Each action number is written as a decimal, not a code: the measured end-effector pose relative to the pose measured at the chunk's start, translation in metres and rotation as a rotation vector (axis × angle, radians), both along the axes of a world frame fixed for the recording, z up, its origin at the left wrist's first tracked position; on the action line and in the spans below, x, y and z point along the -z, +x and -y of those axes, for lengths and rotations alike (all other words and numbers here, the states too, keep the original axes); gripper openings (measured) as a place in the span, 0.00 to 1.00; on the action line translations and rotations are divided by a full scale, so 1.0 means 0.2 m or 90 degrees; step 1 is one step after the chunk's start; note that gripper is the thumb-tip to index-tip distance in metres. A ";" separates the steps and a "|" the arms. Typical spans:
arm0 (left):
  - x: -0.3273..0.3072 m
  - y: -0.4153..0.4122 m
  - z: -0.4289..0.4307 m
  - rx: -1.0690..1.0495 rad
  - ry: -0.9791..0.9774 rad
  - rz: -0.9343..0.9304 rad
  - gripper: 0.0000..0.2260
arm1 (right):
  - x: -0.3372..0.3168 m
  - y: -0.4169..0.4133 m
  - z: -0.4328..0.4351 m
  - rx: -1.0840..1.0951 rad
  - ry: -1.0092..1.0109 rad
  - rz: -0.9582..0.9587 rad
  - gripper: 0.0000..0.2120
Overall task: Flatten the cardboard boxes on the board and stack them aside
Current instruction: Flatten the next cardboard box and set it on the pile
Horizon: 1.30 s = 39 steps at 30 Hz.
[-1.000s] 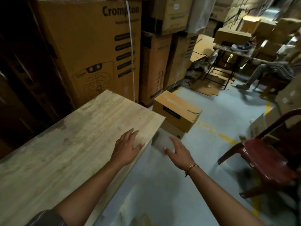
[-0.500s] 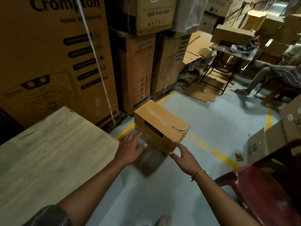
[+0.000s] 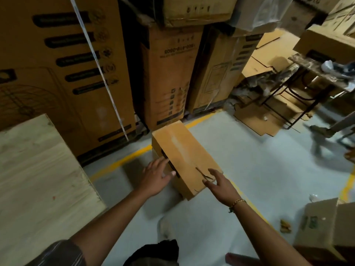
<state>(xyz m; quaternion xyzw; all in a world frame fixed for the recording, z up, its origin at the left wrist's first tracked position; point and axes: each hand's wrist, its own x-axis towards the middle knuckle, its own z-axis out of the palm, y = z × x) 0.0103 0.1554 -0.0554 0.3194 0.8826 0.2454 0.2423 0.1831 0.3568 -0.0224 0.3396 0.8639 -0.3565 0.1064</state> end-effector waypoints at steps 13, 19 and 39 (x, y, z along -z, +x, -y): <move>0.61 -0.13 -0.80 -0.172 -0.124 0.194 0.28 | 0.64 -0.38 -0.96 -0.040 -0.196 0.155 0.25; 1.08 0.02 -0.93 -0.342 -0.193 0.314 0.31 | 1.14 -0.51 -1.38 -0.080 -0.248 0.251 0.26; 1.57 0.26 -1.27 -0.838 0.167 0.456 0.28 | 1.63 -0.62 -1.64 0.023 -0.460 0.172 0.19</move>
